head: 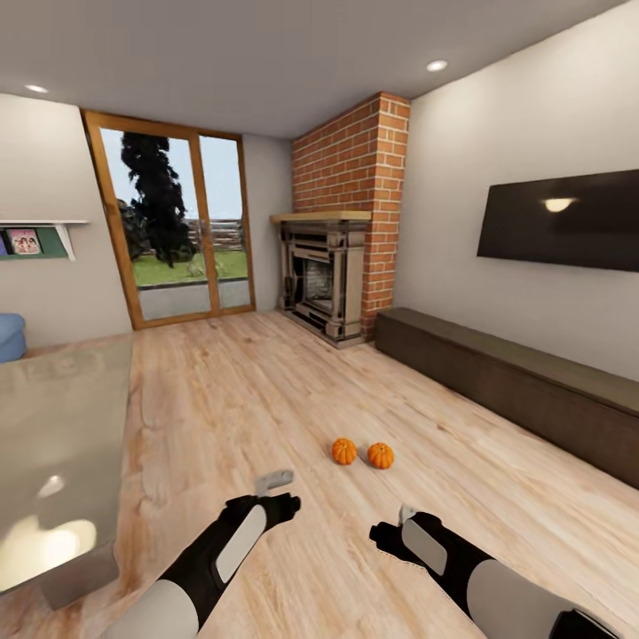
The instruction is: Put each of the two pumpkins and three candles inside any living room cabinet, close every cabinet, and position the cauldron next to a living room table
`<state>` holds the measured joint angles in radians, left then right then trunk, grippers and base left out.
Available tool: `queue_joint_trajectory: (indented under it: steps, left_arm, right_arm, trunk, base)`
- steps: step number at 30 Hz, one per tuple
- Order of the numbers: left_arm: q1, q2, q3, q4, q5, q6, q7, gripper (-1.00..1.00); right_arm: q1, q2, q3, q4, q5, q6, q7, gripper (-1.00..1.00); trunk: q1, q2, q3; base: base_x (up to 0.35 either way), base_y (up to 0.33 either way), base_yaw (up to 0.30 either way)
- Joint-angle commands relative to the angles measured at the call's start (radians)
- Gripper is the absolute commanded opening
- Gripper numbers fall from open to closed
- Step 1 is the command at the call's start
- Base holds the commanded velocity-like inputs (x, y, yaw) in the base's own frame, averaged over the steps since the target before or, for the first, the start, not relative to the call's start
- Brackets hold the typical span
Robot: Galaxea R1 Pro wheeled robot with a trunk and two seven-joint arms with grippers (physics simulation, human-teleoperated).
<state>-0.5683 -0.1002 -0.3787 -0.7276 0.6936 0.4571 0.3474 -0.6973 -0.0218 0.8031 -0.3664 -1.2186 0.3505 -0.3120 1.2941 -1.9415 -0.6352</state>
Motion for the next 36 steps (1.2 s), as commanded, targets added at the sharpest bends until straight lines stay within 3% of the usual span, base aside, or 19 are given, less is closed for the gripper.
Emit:
queue_joint_trajectory:
  steps: [1, 7, 16, 36]
  left_arm:
    - [-0.001, 0.0, -0.003, -0.001, 0.011, 0.002, 0.01, 1.0]
    - [-0.001, 0.001, -0.003, 0.0, 0.011, 0.002, 0.01, 1.0]
    - [-0.001, 0.016, -0.003, 0.0, 0.017, 0.002, 0.01, 1.0]
    - [-0.001, 0.022, -0.003, 0.002, 0.019, 0.001, 0.01, 1.0]
  right_arm:
    - [-0.001, -0.001, 0.007, -0.003, -0.007, 0.003, -0.008, 1.0]
    - [-0.001, 0.001, 0.008, -0.003, -0.007, 0.005, -0.011, 1.0]
    - [-0.001, 0.002, 0.012, -0.003, -0.007, 0.008, -0.013, 1.0]
    - [-0.001, 0.002, 0.013, -0.002, -0.007, 0.013, -0.015, 1.0]
  trunk:
    - [0.0, -0.001, -0.001]
    - [0.0, -0.001, -0.001]
    - [0.0, -0.001, -0.001]
    - [0.0, -0.001, -0.007]
  base:
    - [0.269, -0.207, 0.005]
    - [0.267, -0.21, 0.14]
    - [0.263, -0.219, 0.284]
    - [0.258, -0.226, 0.274]
